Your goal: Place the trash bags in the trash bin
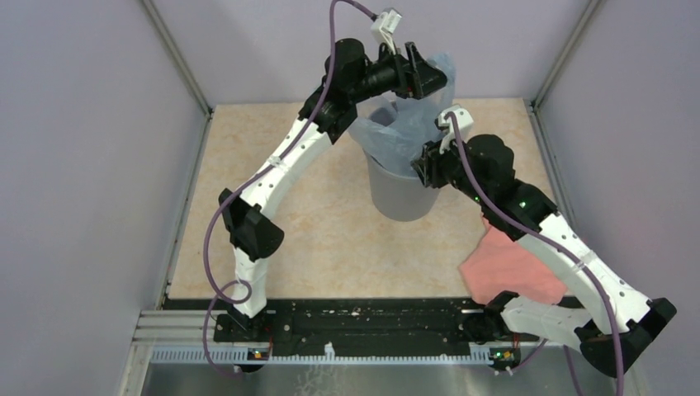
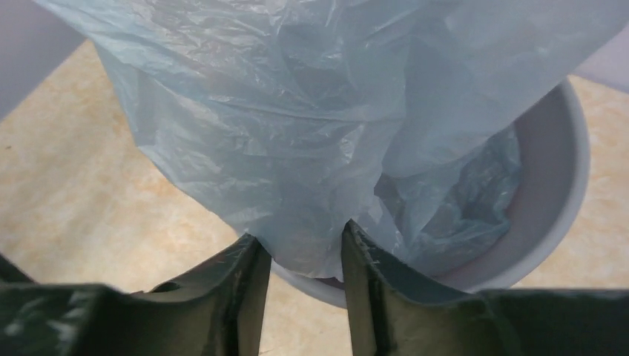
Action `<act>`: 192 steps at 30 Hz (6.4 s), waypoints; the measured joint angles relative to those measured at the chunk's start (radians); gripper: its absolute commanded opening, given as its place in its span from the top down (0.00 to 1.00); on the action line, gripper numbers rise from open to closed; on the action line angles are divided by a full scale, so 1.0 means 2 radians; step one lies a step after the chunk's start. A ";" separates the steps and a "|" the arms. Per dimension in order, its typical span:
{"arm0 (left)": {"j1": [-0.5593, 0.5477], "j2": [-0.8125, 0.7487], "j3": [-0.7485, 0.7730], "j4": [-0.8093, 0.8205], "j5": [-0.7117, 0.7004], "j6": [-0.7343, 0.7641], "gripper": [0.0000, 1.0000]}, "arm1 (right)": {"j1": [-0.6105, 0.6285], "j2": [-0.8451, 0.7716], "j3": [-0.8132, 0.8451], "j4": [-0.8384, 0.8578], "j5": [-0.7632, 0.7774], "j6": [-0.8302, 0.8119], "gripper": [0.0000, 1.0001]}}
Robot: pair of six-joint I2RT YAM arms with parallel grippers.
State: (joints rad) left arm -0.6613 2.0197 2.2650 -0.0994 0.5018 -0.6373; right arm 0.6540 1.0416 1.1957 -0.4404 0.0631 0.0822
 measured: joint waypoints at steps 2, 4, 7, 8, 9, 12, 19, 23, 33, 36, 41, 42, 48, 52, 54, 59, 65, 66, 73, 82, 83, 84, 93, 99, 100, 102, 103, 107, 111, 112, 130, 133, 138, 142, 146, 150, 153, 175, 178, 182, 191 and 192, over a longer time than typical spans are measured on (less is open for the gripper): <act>0.000 -0.003 0.000 0.000 0.002 -0.006 0.10 | 0.002 0.000 -0.007 0.008 0.019 0.000 0.81; -0.001 -0.009 0.000 0.000 0.005 -0.012 0.05 | 0.004 0.000 -0.018 0.020 0.038 0.005 0.86; -0.002 -0.026 -0.001 0.001 0.010 -0.021 0.02 | 0.009 0.001 -0.039 0.038 0.067 0.012 0.87; -0.002 -0.033 -0.001 0.003 0.013 -0.023 0.01 | 0.011 0.002 -0.042 0.042 0.074 0.013 0.87; -0.002 -0.042 -0.003 0.008 0.015 -0.026 0.01 | 0.015 0.005 -0.047 0.049 0.082 0.014 0.87; -0.004 -0.071 -0.013 0.023 0.021 -0.031 0.01 | 0.023 0.015 -0.051 0.059 0.095 0.017 0.86; -0.004 -0.126 -0.041 0.034 0.027 -0.030 0.01 | 0.029 0.020 -0.051 0.060 0.113 0.022 0.65; -0.004 -0.150 -0.078 0.025 0.015 -0.016 0.01 | 0.029 0.020 -0.051 0.056 0.111 0.032 0.44; -0.004 -0.278 -0.230 -0.024 -0.079 0.051 0.05 | 0.029 -0.001 0.003 -0.027 0.127 0.056 0.25; -0.004 -0.341 -0.282 -0.029 -0.121 0.071 0.07 | 0.025 -0.010 0.025 -0.046 0.143 0.066 0.24; -0.004 -0.415 -0.348 -0.034 -0.191 0.092 0.14 | -0.044 -0.014 0.045 -0.066 0.124 0.079 0.27; -0.004 -0.424 -0.361 -0.036 -0.207 0.095 0.15 | -0.071 -0.014 0.044 -0.068 0.113 0.082 0.28; -0.001 -0.441 -0.438 -0.060 -0.278 0.097 0.24 | -0.180 -0.011 0.044 -0.064 0.056 0.102 0.36; 0.009 -0.441 -0.481 -0.078 -0.304 0.090 0.31 | -0.216 0.019 0.044 -0.047 0.023 0.111 0.36; 0.020 -0.440 -0.499 -0.081 -0.303 0.081 0.32 | -0.233 0.050 0.044 -0.029 0.007 0.114 0.37; 0.061 -0.438 -0.537 -0.079 -0.280 0.057 0.36 | -0.241 0.123 0.045 -0.008 -0.031 0.115 0.46; 0.094 -0.437 -0.558 -0.077 -0.242 0.045 0.39 | -0.240 0.141 0.047 -0.006 -0.043 0.121 0.56; 0.097 -0.437 -0.560 -0.076 -0.236 0.044 0.40 | -0.238 0.141 0.047 -0.005 -0.043 0.122 0.58; 0.108 -0.432 -0.574 -0.065 -0.203 0.041 0.43 | -0.209 0.141 0.047 -0.006 -0.025 0.136 0.70; 0.123 -0.426 -0.575 -0.061 -0.174 0.041 0.45 | -0.150 0.123 0.030 -0.007 0.010 0.184 0.79; 0.126 -0.425 -0.575 -0.061 -0.170 0.041 0.45 | -0.144 0.118 0.025 -0.007 0.013 0.190 0.79; 0.128 -0.424 -0.575 -0.061 -0.167 0.041 0.45 | -0.136 0.111 0.019 -0.006 0.017 0.198 0.79; 0.151 -0.424 -0.571 -0.075 -0.152 0.053 0.45 | -0.075 0.047 -0.031 -0.008 0.052 0.243 0.61; 0.159 -0.438 -0.546 -0.114 -0.153 0.072 0.39 | -0.073 0.026 -0.031 -0.021 0.075 0.229 0.39; 0.160 -0.444 -0.539 -0.125 -0.154 0.077 0.37 | -0.073 0.021 -0.028 -0.028 0.078 0.220 0.37; 0.160 -0.458 -0.520 -0.146 -0.156 0.089 0.33 | -0.073 0.016 -0.016 -0.043 0.078 0.203 0.34; 0.160 -0.463 -0.507 -0.157 -0.156 0.097 0.31 | -0.073 0.016 -0.002 -0.052 0.076 0.189 0.33; 0.160 -0.483 -0.443 -0.194 -0.157 0.129 0.23 | -0.073 0.015 0.036 -0.063 0.045 0.144 0.28; 0.161 -0.492 -0.390 -0.224 -0.147 0.156 0.16 | -0.073 0.012 0.072 -0.066 -0.012 0.092 0.25; 0.161 -0.492 -0.375 -0.233 -0.139 0.164 0.15 | -0.073 0.012 0.080 -0.066 -0.026 0.080 0.24; 0.160 -0.367 -0.296 -0.319 -0.008 0.220 0.28 | 0.024 0.103 0.262 -0.127 -0.146 -0.054 0.18; 0.158 -0.367 -0.297 -0.317 0.005 0.219 0.37 | 0.042 0.133 0.285 -0.146 -0.121 -0.068 0.20; 0.154 -0.367 -0.313 -0.301 0.021 0.212 0.57 | 0.045 0.157 0.289 -0.170 -0.089 -0.077 0.38; 0.153 -0.367 -0.343 -0.291 0.030 0.202 0.86 | 0.046 0.157 0.289 -0.173 -0.068 -0.076 0.72; 0.153 -0.377 -0.382 -0.270 0.026 0.186 0.99 | 0.047 0.157 0.289 -0.174 -0.012 -0.054 0.97; 0.153 -0.402 -0.425 -0.261 0.002 0.163 1.00 | 0.047 0.160 0.290 -0.192 0.076 -0.017 1.00; 0.153 -0.429 -0.446 -0.262 -0.025 0.152 1.00 | 0.047 0.162 0.290 -0.217 0.141 0.006 1.00; 0.153 -0.581 -0.582 -0.332 -0.145 0.134 1.00 | -0.019 0.013 0.158 -0.344 0.301 0.106 1.00; 0.153 -0.586 -0.609 -0.332 -0.146 0.131 1.00 | -0.027 0.002 0.118 -0.344 0.298 0.113 1.00; 0.153 -0.583 -0.642 -0.330 -0.149 0.122 1.00 | -0.051 -0.001 0.051 -0.324 0.274 0.116 1.00; 0.151 -0.552 -0.675 -0.296 -0.149 0.117 1.00 | -0.067 0.000 0.018 -0.286 0.237 0.114 0.94; 0.151 -0.544 -0.679 -0.290 -0.148 0.117 1.00 | -0.067 0.000 0.018 -0.285 0.236 0.113 0.94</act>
State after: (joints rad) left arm -0.3584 0.9321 0.9073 -0.6804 0.2062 -0.4038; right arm 0.5201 1.0409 1.2308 -1.0096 0.5350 0.3084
